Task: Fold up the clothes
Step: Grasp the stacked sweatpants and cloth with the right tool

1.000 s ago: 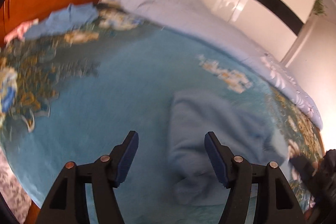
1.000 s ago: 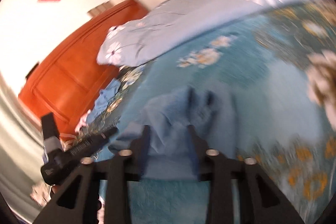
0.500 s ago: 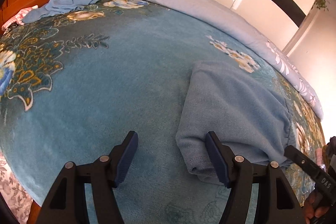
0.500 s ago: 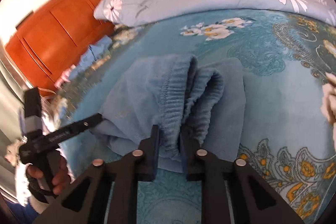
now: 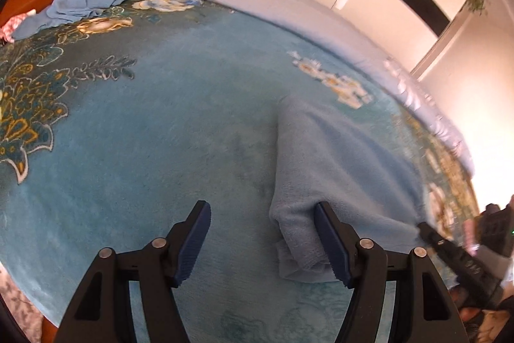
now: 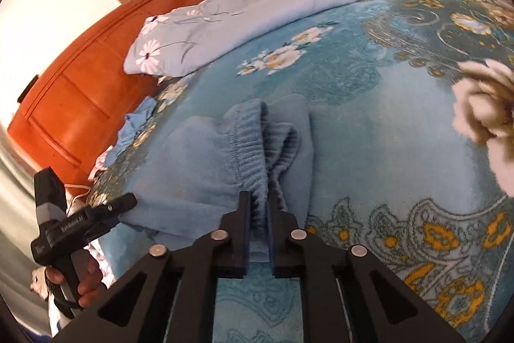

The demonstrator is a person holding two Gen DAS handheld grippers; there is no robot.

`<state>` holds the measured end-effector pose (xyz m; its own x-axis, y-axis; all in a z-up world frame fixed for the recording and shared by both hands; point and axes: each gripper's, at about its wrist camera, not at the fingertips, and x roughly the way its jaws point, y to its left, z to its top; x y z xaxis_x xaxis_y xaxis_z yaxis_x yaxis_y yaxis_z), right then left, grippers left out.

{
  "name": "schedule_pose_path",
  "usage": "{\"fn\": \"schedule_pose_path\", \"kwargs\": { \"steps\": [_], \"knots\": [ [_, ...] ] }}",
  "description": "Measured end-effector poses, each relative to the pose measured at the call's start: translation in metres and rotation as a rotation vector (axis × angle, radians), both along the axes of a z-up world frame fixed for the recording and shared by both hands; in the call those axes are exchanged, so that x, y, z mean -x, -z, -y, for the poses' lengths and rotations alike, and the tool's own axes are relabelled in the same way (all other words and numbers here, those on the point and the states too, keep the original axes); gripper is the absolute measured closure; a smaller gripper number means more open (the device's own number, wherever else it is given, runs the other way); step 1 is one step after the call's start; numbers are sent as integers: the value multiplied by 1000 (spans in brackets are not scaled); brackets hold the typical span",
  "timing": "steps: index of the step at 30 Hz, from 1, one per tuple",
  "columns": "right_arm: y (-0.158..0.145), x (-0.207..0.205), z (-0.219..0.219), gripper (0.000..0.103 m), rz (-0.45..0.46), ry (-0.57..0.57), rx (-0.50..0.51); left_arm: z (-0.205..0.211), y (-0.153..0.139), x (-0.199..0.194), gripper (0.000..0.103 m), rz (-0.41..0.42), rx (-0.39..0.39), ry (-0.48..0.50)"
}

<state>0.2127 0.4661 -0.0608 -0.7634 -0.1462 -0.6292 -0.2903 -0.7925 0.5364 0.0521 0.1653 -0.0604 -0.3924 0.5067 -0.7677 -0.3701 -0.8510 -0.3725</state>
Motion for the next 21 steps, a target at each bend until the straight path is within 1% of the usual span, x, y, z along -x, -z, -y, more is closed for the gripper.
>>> {"fn": "schedule_pose_path", "kwargs": {
  "steps": [3, 4, 5, 6, 7, 8, 10, 12, 14, 16, 19, 21],
  "knots": [
    [2, -6, -3, 92, -5, 10, 12, 5, 9, 0, 26, 16, -5, -8],
    [2, -8, -1, 87, 1, 18, -5, 7, 11, 0, 26, 19, -8, -9],
    [2, -9, 0, 76, 8, 27, -24, 8, 11, 0, 26, 17, -10, -6],
    [1, -10, 1, 61, 18, 46, -51, 8, 11, 0, 25, 15, -13, -4],
    [1, -11, 2, 57, 29, 66, -77, 9, 10, 0, 26, 11, -16, -1],
    [1, -12, 3, 56, 36, 82, -96, 8, 8, -1, 25, 0, -19, 2],
    [4, -14, -1, 56, 25, 83, -61, 7, 0, 1, 26, -27, -42, 19],
    [11, -14, -8, 55, 29, 90, -7, 5, -8, 6, 26, -47, -76, 38],
    [17, -15, -15, 55, 21, 98, 56, 1, -12, 15, 26, -37, -112, 56],
    [18, -15, -17, 53, 15, 101, 85, -6, -8, 27, 26, 0, -137, 76],
    [18, -12, -17, 52, 16, 99, 103, -14, 7, 43, 26, 92, -158, 96],
    [20, -8, -20, 52, 11, 91, 142, -18, 17, 50, 26, 150, -182, 108]
  ]
}}
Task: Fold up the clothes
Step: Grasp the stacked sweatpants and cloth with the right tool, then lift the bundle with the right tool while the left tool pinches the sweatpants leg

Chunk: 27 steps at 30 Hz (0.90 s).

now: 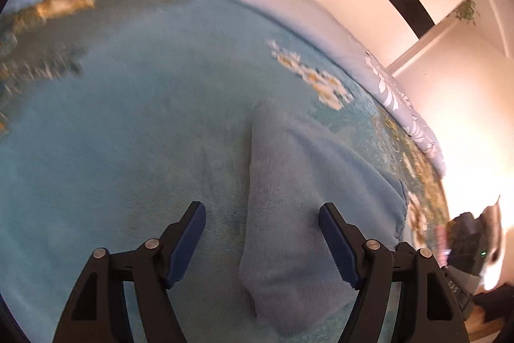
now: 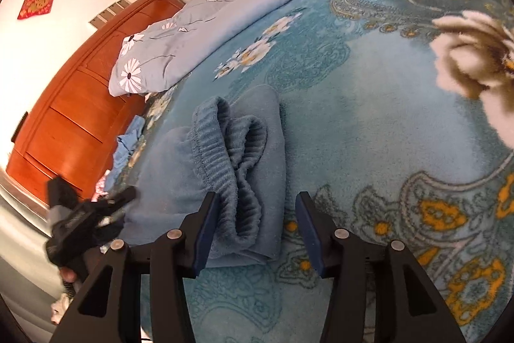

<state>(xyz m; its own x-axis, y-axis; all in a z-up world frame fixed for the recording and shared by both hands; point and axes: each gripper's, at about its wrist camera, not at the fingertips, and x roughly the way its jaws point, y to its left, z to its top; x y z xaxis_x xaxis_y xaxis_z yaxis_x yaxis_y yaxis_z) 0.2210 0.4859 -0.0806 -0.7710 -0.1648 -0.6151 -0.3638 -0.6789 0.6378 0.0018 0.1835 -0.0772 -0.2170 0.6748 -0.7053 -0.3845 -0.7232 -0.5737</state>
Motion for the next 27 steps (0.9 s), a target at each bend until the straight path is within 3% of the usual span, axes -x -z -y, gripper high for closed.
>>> {"fn": "schedule_pose_path", "kwargs": {
  "steps": [6, 8, 10, 16, 27],
  "knots": [
    [2, 13, -5, 53, -11, -26, 69, -9, 4, 1, 29, 7, -12, 49],
    [3, 13, -5, 57, -17, -31, 80, -9, 5, 0, 36, 9, -22, 55],
    [6, 11, -6, 63, -30, -30, 119, -9, 7, -1, 53, 19, -38, 70],
    [5, 8, -5, 76, -36, 6, 178, -7, -1, -14, 79, -2, -46, 64],
    [-46, -50, 13, 80, -107, 17, 170, -6, -83, -78, 84, -155, -78, 151]
  ]
}}
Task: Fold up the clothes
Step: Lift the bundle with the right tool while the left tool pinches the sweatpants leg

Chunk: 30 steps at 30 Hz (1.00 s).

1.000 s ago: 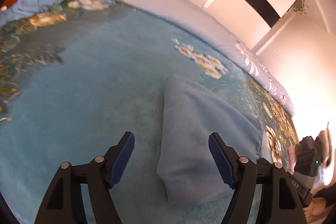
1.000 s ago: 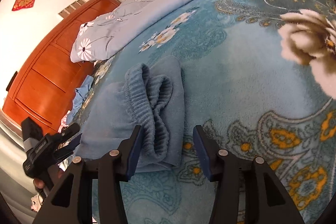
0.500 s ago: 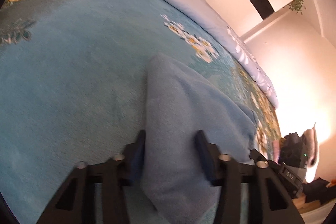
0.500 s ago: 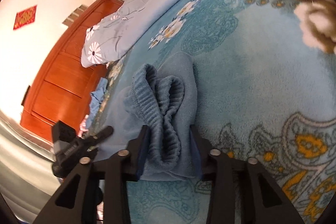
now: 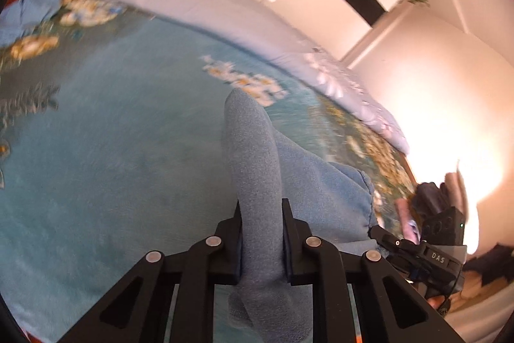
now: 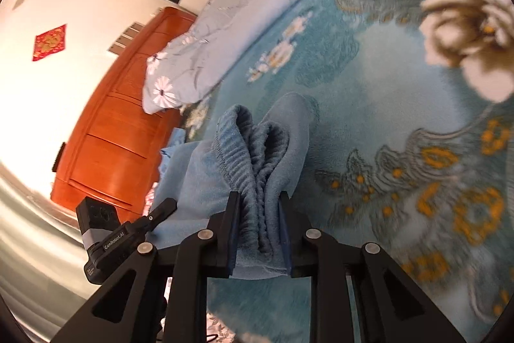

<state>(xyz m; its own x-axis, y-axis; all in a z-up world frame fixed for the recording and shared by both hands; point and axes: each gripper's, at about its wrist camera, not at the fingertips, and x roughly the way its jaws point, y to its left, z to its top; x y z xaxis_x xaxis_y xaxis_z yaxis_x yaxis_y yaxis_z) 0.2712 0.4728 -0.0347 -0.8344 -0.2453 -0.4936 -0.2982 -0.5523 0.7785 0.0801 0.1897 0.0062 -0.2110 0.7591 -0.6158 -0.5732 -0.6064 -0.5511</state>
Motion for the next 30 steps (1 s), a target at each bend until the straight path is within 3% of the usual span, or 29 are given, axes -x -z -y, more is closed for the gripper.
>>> {"fn": "schedule_pose_path", "kwargs": {
  "steps": [4, 8, 14, 17, 23, 30],
  "knots": [
    [-45, -38, -3, 80, -57, 30, -69, -23, -46, -29, 84, -75, -34, 72],
    [-109, -83, -16, 80, -124, 72, -187, -58, -100, -58, 84, -165, -78, 161],
    [-211, -165, -43, 80, -206, 172, -409, -141, -193, -121, 83, -324, -151, 325],
    [-241, -209, -66, 80, -194, 248, -471, -195, -225, -160, 83, -383, -159, 408],
    [-277, -301, -132, 80, -74, 405, -520, -315, -249, -234, 83, -399, -136, 567],
    [-289, -375, -207, 80, 90, 506, -561, -419, -239, -293, 83, -326, -119, 648]
  ]
}}
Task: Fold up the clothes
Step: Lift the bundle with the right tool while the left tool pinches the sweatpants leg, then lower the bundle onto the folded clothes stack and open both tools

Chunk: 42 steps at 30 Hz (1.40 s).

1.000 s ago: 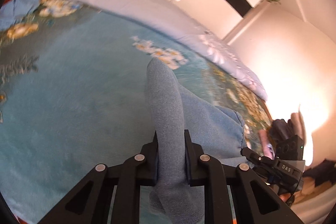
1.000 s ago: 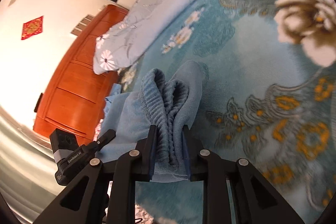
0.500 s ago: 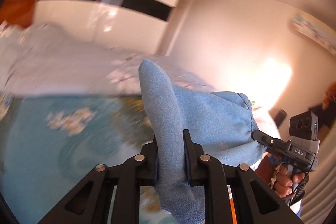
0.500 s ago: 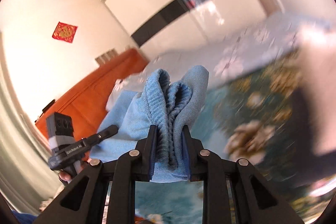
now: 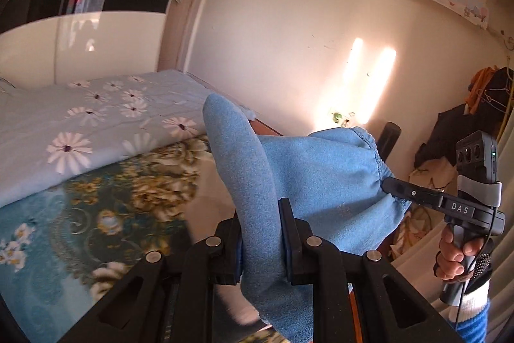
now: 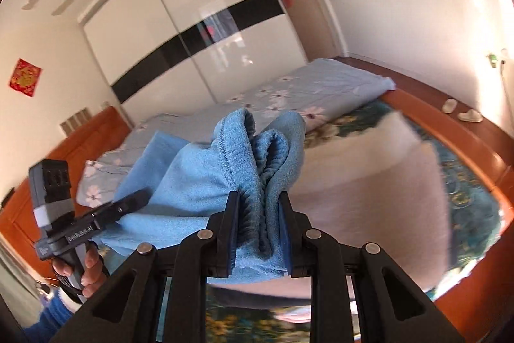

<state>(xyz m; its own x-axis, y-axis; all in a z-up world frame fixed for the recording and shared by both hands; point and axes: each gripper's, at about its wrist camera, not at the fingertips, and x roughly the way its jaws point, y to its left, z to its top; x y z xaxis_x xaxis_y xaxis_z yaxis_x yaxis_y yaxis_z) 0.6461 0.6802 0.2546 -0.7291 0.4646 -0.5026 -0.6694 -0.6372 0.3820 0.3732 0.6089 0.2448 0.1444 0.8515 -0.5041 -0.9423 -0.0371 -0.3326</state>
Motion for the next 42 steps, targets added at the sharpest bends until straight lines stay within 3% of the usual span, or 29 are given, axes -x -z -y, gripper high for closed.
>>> {"fn": "schedule_pose_path", "kwargs": {
  "steps": [5, 10, 13, 16, 22, 24, 31, 35, 40, 42],
  "knots": [
    [6, -39, -45, 80, 1, 35, 12, -38, 27, -19, 83, 106, 36, 23],
    [55, -44, -81, 79, 13, 68, 101, -60, 67, -27, 79, 77, 117, -16],
    [86, -44, -95, 76, -4, 72, 154, -60, 82, -29, 71, 24, 115, -27],
    [97, -54, -101, 74, -70, 65, 185, -57, 83, -33, 60, -26, 113, -11],
    [95, -57, -102, 71, -72, 85, 188, -49, 76, -32, 55, 1, 133, -1],
    [93, -55, -105, 67, -66, 103, 181, -41, 69, -31, 51, -28, 125, -6],
    [82, -47, -73, 62, 6, 232, 97, 9, 56, -31, 40, -188, 65, -62],
    [70, -47, -33, 59, 56, 317, -66, 47, 60, -34, 37, -290, 26, -108],
    [71, -44, 29, 58, 133, 358, -194, 81, 75, -38, 36, -267, 36, -132],
    [76, -37, 55, 55, 119, 341, -223, 99, 81, -45, 35, -288, 19, -171]
  ]
}}
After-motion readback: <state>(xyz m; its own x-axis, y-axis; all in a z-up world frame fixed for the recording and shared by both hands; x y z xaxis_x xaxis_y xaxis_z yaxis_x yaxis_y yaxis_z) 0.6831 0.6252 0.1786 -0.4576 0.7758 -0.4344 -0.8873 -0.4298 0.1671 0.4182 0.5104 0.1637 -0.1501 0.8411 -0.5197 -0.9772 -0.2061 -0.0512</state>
